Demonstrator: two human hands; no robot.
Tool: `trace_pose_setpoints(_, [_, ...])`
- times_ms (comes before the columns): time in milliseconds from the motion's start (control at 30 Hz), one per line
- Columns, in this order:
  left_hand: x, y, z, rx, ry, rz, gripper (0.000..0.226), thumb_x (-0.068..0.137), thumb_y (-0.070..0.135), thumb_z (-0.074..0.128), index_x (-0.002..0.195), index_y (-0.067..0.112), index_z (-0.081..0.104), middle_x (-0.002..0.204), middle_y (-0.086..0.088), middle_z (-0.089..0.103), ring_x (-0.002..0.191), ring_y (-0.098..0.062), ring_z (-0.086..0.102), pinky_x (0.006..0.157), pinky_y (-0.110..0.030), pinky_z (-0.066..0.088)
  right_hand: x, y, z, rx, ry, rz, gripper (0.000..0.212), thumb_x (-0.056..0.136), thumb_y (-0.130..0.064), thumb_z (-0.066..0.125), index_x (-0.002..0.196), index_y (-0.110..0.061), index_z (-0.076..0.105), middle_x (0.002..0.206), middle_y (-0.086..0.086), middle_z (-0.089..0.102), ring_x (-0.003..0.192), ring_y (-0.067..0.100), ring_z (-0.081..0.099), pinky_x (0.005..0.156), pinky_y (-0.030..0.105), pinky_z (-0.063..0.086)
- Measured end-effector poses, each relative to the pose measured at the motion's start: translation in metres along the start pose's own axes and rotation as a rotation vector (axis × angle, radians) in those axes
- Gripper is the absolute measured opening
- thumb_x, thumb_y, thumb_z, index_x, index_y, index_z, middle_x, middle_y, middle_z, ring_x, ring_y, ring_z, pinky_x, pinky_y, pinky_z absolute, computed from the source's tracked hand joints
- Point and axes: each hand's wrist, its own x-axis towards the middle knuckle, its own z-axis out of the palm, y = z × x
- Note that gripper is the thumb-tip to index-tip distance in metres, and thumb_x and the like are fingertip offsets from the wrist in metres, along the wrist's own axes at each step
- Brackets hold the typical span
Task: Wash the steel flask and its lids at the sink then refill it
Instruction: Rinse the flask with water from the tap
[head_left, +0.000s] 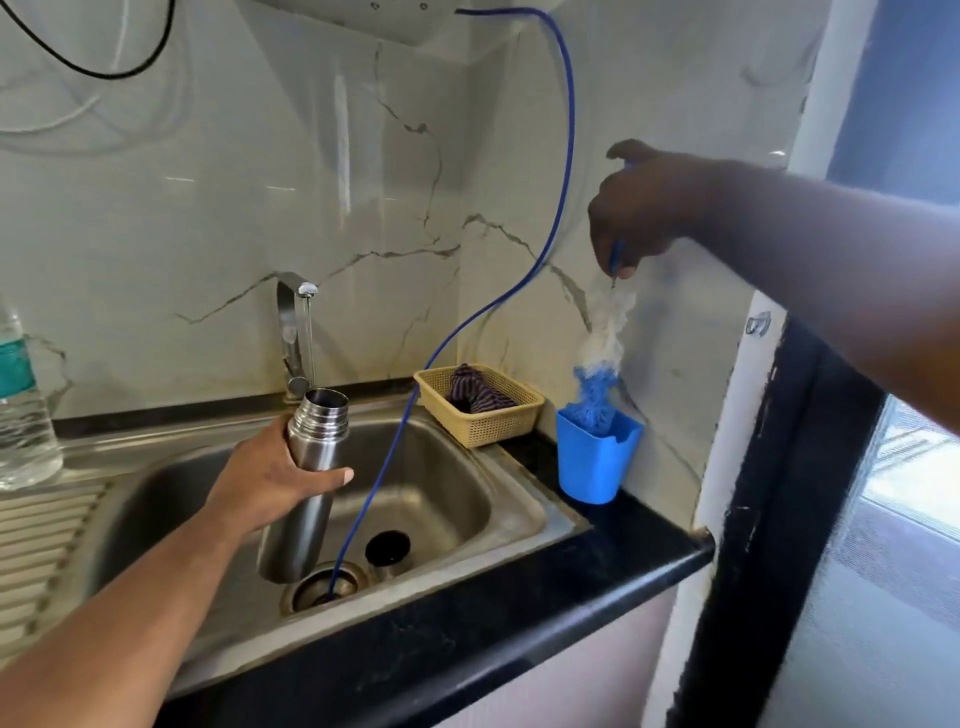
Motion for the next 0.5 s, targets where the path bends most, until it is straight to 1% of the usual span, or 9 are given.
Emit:
trace_pose_setpoints(33, [0.001, -0.001, 0.000, -0.001, -0.002, -0.003, 0.073, 0.061, 0.051, 0.094, 0.120, 0.034, 0.054, 0.103, 0.008, 0.062, 0.092, -0.015, 0.059, 0.083, -0.036, 0.046, 0.000, -0.030, -0.003, -0.039, 0.159, 0.006, 0.011, 0.091, -0.041, 0.073, 0.100, -0.048, 0.073, 0.097, -0.022, 0.062, 0.121, 0.008, 0.053, 0.123, 0.052, 0.004])
trace_pose_setpoints(67, [0.001, -0.002, 0.001, -0.002, -0.003, -0.005, 0.073, 0.060, 0.051, 0.094, 0.120, 0.033, 0.054, 0.104, 0.008, 0.063, 0.092, -0.015, 0.059, 0.083, -0.036, 0.047, 0.005, -0.041, 0.002, -0.077, 0.183, -0.051, 0.014, 0.092, -0.039, 0.072, 0.103, -0.047, 0.074, 0.093, -0.021, 0.058, 0.123, 0.009, 0.053, 0.124, 0.053, 0.003])
trace_pose_setpoints(100, [0.002, -0.003, 0.001, 0.002, -0.003, -0.003, 0.074, 0.060, 0.052, 0.093, 0.120, 0.032, 0.055, 0.105, 0.007, 0.063, 0.093, -0.015, 0.060, 0.082, -0.036, 0.047, 0.012, -0.051, 0.008, -0.091, 0.168, -0.018, 0.016, 0.093, -0.038, 0.071, 0.107, -0.044, 0.074, 0.089, -0.021, 0.054, 0.125, 0.010, 0.053, 0.125, 0.054, 0.001])
trace_pose_setpoints(167, [0.002, -0.003, 0.002, 0.003, -0.006, 0.005, 0.076, 0.060, 0.053, 0.093, 0.123, 0.030, 0.056, 0.107, 0.007, 0.065, 0.094, -0.015, 0.061, 0.083, -0.035, 0.047, 0.012, -0.056, 0.011, -0.126, 0.130, -0.053, 0.021, 0.093, -0.035, 0.071, 0.114, -0.040, 0.074, 0.089, -0.019, 0.052, 0.128, 0.011, 0.054, 0.126, 0.057, 0.000])
trace_pose_setpoints(233, [0.002, -0.002, 0.004, -0.011, -0.012, 0.014, 0.076, 0.060, 0.052, 0.093, 0.122, 0.029, 0.058, 0.108, 0.006, 0.067, 0.094, -0.014, 0.062, 0.082, -0.034, 0.047, 0.024, -0.063, 0.023, -0.113, 0.128, -0.066, 0.023, 0.093, -0.033, 0.071, 0.116, -0.036, 0.074, 0.098, -0.014, 0.060, 0.128, 0.012, 0.054, 0.126, 0.059, -0.002])
trace_pose_setpoints(300, [0.002, -0.002, 0.005, -0.023, -0.021, 0.026, 0.075, 0.059, 0.052, 0.094, 0.121, 0.029, 0.058, 0.107, 0.007, 0.068, 0.091, -0.008, 0.061, 0.078, -0.031, 0.046, 0.027, -0.072, 0.029, -0.106, 0.161, -0.078, 0.022, 0.092, -0.031, 0.071, 0.114, -0.034, 0.075, 0.109, -0.012, 0.069, 0.126, 0.012, 0.055, 0.125, 0.061, -0.004])
trace_pose_setpoints(367, [0.002, -0.001, 0.006, -0.038, -0.028, 0.034, 0.075, 0.059, 0.051, 0.094, 0.121, 0.029, 0.058, 0.107, 0.009, 0.068, 0.089, -0.002, 0.058, 0.077, -0.028, 0.044, 0.030, -0.071, 0.033, -0.109, 0.159, -0.080, 0.022, 0.092, -0.032, 0.071, 0.114, -0.036, 0.074, 0.114, -0.012, 0.070, 0.127, 0.012, 0.055, 0.124, 0.062, -0.006])
trace_pose_setpoints(400, [0.001, -0.001, 0.007, -0.044, -0.033, 0.031, 0.075, 0.059, 0.050, 0.094, 0.122, 0.029, 0.058, 0.107, 0.010, 0.067, 0.090, -0.002, 0.058, 0.078, -0.028, 0.044, 0.029, -0.070, 0.034, -0.095, 0.152, -0.083, 0.023, 0.092, -0.033, 0.072, 0.115, -0.037, 0.072, 0.117, -0.013, 0.069, 0.128, 0.012, 0.054, 0.124, 0.062, -0.008])
trace_pose_setpoints(500, [0.000, -0.001, 0.007, -0.047, -0.045, 0.017, 0.077, 0.060, 0.048, 0.094, 0.125, 0.029, 0.056, 0.111, 0.007, 0.066, 0.095, -0.011, 0.060, 0.084, -0.032, 0.045, 0.031, -0.070, 0.039, -0.075, 0.140, -0.093, 0.032, 0.091, -0.038, 0.073, 0.123, -0.040, 0.068, 0.123, -0.012, 0.067, 0.134, 0.013, 0.050, 0.124, 0.062, -0.009])
